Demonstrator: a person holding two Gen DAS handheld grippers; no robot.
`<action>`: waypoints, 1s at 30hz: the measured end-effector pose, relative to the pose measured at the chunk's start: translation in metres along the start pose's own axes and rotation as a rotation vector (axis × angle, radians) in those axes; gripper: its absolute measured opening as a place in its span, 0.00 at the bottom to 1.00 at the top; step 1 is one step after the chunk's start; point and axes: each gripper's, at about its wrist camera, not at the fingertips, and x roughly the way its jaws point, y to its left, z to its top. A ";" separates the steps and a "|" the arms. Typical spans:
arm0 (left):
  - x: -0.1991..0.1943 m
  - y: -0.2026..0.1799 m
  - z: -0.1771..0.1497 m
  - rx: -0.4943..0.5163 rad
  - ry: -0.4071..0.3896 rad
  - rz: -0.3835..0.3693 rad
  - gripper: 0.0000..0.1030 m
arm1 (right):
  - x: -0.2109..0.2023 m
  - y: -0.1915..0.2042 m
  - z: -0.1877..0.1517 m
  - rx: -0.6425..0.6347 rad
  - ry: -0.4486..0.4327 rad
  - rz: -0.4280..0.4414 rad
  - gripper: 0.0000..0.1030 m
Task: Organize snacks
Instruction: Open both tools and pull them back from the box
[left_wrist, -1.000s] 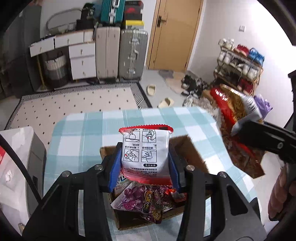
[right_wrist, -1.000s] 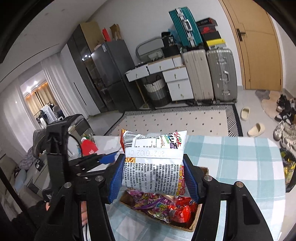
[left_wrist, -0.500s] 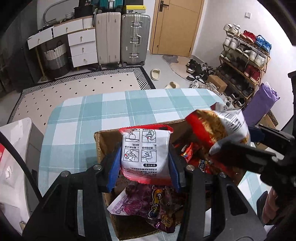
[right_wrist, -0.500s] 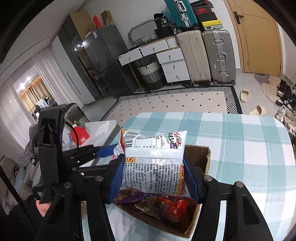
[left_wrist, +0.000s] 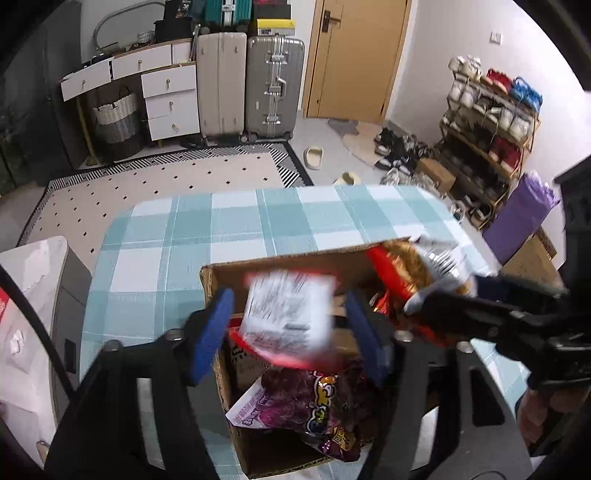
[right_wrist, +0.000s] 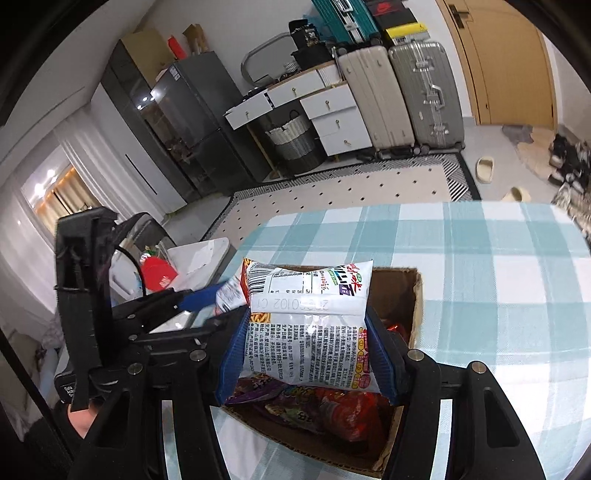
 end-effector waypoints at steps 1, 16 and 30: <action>-0.003 0.001 0.001 -0.008 -0.009 -0.006 0.64 | 0.001 -0.002 0.000 0.018 0.004 0.006 0.59; -0.027 0.004 -0.005 -0.038 -0.037 0.012 0.72 | 0.000 0.001 -0.002 0.002 -0.007 -0.047 0.63; -0.147 -0.015 -0.048 -0.027 -0.273 0.120 0.83 | -0.086 0.029 -0.033 -0.119 -0.171 -0.056 0.76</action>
